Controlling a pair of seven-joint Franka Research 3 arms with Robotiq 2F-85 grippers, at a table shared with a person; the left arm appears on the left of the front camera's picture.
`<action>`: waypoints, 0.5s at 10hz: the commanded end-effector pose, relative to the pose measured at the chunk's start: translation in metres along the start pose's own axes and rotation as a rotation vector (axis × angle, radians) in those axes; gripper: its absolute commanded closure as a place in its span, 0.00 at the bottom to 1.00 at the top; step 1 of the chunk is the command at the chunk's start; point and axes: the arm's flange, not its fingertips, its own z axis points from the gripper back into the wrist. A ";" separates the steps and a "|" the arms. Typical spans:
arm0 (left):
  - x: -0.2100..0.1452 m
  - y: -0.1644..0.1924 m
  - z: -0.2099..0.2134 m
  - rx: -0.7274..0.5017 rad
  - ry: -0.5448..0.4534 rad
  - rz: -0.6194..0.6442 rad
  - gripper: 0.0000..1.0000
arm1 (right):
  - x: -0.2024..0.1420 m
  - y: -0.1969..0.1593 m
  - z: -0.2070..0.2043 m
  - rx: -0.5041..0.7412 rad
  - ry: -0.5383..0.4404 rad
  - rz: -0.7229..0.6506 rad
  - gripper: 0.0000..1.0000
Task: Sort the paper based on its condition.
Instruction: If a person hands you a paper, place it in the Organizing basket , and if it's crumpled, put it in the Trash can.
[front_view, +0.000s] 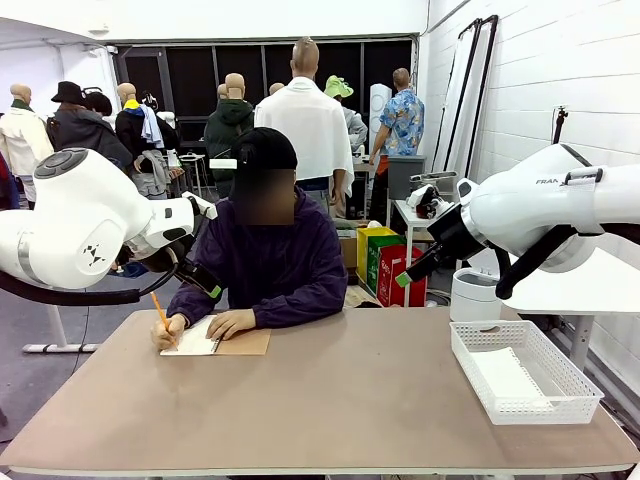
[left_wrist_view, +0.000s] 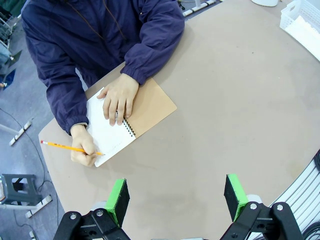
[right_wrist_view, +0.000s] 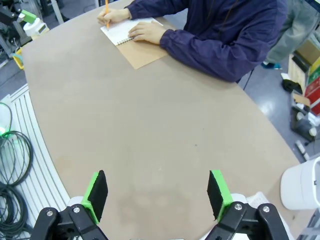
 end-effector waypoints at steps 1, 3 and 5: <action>-0.001 0.001 0.000 -0.007 0.001 -0.007 0.00 | -0.001 -0.001 -0.001 0.000 0.005 0.004 0.00; -0.001 0.001 0.000 -0.007 0.001 -0.007 0.00 | -0.001 -0.001 -0.001 0.000 0.005 0.004 0.00; -0.001 0.001 0.000 -0.007 0.001 -0.007 0.00 | -0.001 -0.001 -0.001 0.000 0.005 0.004 0.00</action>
